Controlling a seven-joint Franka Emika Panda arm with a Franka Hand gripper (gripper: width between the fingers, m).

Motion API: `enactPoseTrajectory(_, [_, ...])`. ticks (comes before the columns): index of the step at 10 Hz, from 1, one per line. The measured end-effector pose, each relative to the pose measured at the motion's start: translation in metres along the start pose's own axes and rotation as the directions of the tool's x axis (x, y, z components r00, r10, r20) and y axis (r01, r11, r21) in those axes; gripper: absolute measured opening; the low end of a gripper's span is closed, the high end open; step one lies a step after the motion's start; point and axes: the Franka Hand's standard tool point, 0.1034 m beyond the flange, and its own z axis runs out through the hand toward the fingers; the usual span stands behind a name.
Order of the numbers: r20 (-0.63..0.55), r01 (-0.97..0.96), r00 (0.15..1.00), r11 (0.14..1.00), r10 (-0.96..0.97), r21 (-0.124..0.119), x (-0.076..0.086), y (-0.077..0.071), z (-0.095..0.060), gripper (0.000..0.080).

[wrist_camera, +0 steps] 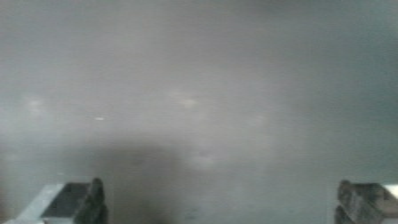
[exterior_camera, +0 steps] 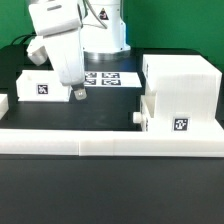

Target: Assemble drawer

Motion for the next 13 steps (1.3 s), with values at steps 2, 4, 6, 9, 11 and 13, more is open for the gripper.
enactPoseTrajectory(2, [0.000, 0.001, 1.000, 1.000, -0.001, 0.012, 0.000, -0.007, 0.005, 0.0649])
enactPoseTrajectory(4, [-0.001, 0.000, 1.000, 1.000, 0.000, 0.013, 0.000, -0.008, 0.006, 0.0649])
enactPoseTrajectory(6, [0.000, -0.040, 0.999, 0.999, 0.040, 0.013, 0.000, -0.008, 0.006, 0.0649])
enactPoseTrajectory(9, [0.012, -0.249, 0.968, 0.967, 0.250, -0.058, -0.022, -0.033, -0.006, 0.0649])
enactPoseTrajectory(11, [0.011, -0.469, 0.882, 0.880, 0.471, -0.075, -0.022, -0.050, -0.009, 0.0649])
enactPoseTrajectory(13, [-0.001, -0.593, 0.804, 0.801, 0.595, -0.074, -0.022, -0.049, -0.008, 0.0649])
